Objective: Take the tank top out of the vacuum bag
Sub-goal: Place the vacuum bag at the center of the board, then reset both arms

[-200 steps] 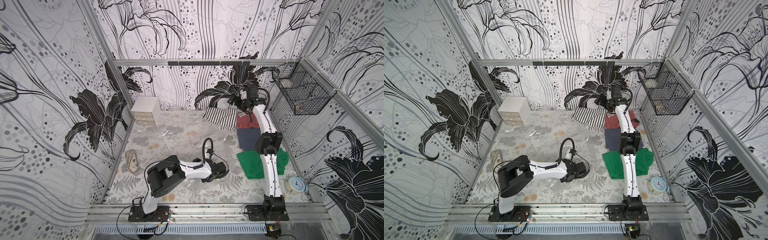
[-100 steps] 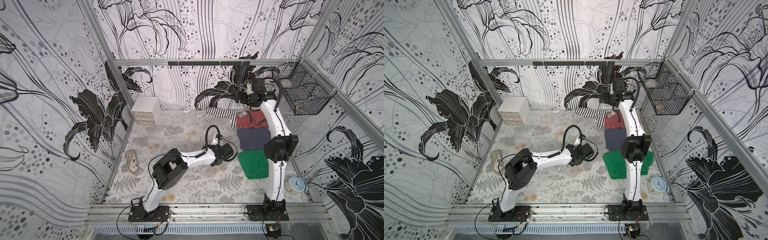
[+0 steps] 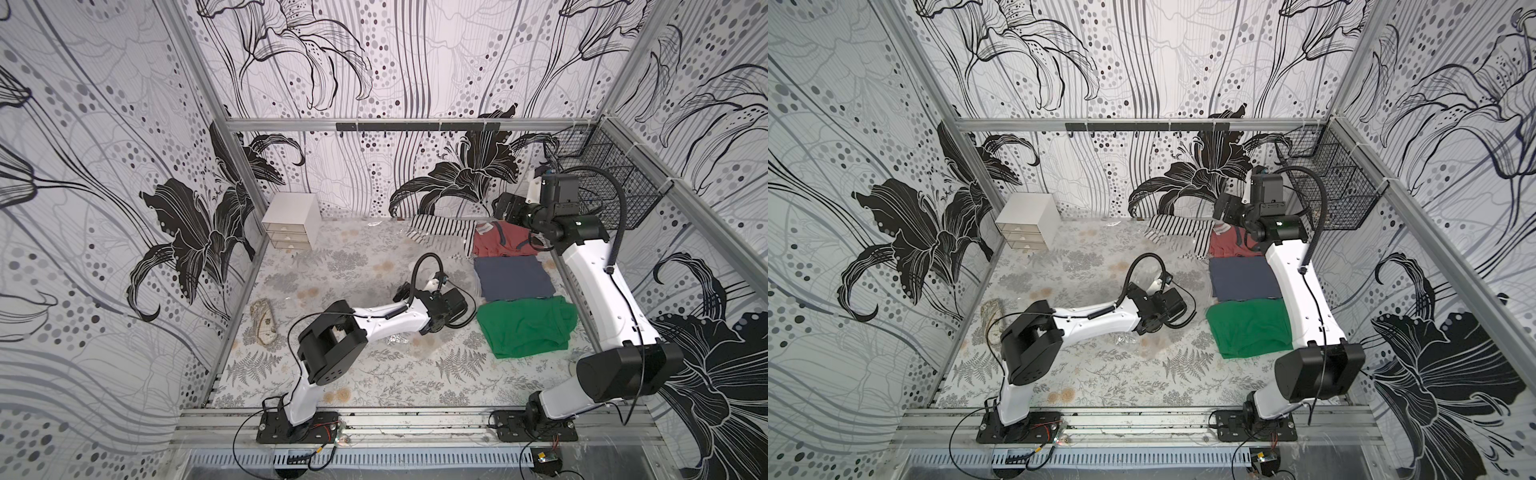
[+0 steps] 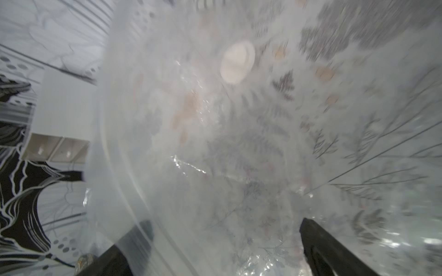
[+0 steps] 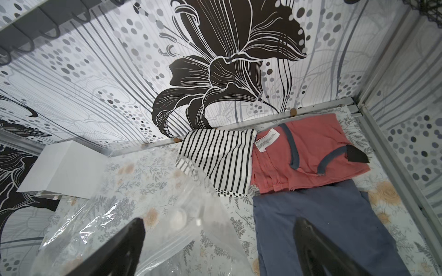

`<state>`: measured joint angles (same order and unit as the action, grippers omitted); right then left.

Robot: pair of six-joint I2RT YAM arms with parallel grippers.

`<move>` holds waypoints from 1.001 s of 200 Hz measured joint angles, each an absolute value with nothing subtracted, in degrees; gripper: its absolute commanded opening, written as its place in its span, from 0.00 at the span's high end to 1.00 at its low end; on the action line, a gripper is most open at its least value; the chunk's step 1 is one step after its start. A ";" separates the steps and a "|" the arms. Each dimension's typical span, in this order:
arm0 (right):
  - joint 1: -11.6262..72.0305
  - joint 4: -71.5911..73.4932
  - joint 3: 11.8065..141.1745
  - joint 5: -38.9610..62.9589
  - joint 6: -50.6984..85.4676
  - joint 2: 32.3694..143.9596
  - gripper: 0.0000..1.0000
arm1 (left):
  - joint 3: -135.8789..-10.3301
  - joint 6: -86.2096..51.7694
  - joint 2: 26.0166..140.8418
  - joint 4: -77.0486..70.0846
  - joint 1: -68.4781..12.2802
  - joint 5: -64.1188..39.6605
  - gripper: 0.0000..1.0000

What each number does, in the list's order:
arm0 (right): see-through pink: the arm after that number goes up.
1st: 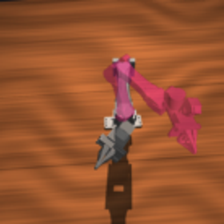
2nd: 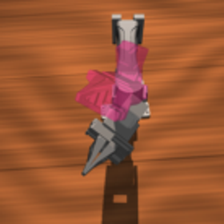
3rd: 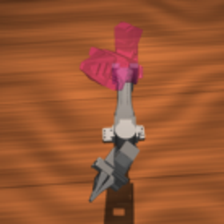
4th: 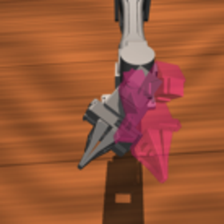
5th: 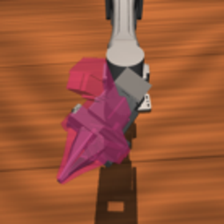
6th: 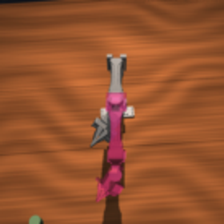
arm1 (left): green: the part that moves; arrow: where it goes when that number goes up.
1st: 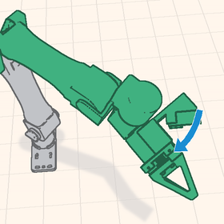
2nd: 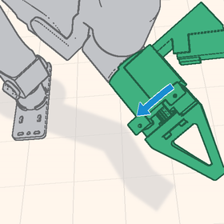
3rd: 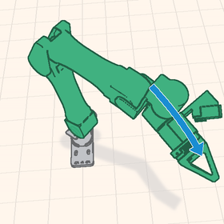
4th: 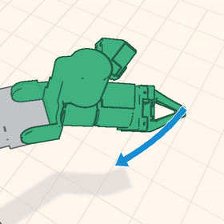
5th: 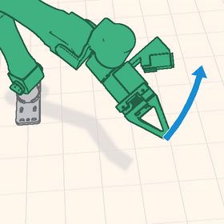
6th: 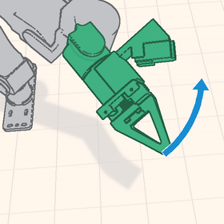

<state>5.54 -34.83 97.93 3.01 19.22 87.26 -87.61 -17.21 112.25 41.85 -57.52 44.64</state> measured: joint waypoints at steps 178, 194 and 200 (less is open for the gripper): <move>5.54 5.54 25.45 -19.20 6.74 53.06 0.00 | -21.15 -7.44 54.92 -10.98 -25.28 54.50 0.01; 5.52 8.51 25.26 -20.36 5.37 56.40 0.00 | -21.93 -4.73 65.21 -17.21 -23.68 54.33 0.01; 5.34 10.13 25.15 -20.69 5.06 57.60 0.00 | -21.87 -3.42 68.34 -19.92 -23.07 53.82 0.01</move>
<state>5.34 10.13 25.15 -20.69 5.06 57.60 -21.87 -3.42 68.34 -19.92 -23.07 53.82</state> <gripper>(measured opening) 0.999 0.989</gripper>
